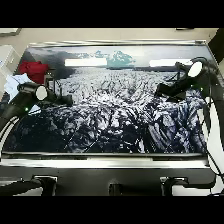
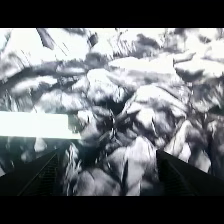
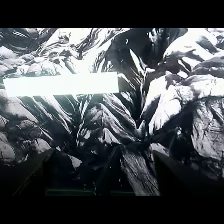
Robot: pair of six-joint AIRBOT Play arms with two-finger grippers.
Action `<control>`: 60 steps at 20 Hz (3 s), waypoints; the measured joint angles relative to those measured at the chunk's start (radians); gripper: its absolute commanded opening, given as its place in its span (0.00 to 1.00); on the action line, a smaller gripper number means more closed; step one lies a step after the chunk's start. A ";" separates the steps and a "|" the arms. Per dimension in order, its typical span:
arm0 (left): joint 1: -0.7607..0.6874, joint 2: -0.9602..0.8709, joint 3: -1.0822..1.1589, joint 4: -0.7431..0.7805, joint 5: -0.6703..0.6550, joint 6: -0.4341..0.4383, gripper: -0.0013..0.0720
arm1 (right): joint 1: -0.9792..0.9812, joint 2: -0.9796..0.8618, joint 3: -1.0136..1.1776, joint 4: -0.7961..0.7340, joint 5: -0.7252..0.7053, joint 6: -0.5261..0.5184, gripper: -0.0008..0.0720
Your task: Fold the clothes and pants, and hang the long-sleeved shirts on hangers.
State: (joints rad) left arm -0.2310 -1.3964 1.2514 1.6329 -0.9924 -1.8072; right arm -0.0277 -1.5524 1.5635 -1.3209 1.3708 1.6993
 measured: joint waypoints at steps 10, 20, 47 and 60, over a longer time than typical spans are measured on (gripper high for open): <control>0.510 -0.257 0.478 -0.149 0.017 -0.001 0.99 | 0.000 0.000 0.000 -0.001 -0.011 -0.015 0.96; 0.992 -0.514 0.553 -0.491 -0.093 0.106 0.99 | 0.000 0.000 0.000 0.001 -0.010 0.035 0.96; 0.676 0.114 0.500 -0.897 -0.050 0.600 0.05 | 0.000 0.003 0.000 0.063 0.225 0.028 0.94; -0.407 0.293 -0.207 -0.624 0.218 0.178 0.20 | 0.000 0.147 0.001 0.037 0.355 -0.107 0.94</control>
State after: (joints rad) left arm -0.6376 -1.1030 1.0443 1.0092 -0.7742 -1.6295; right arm -0.0277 -1.4052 1.5642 -1.2835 1.7256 1.5921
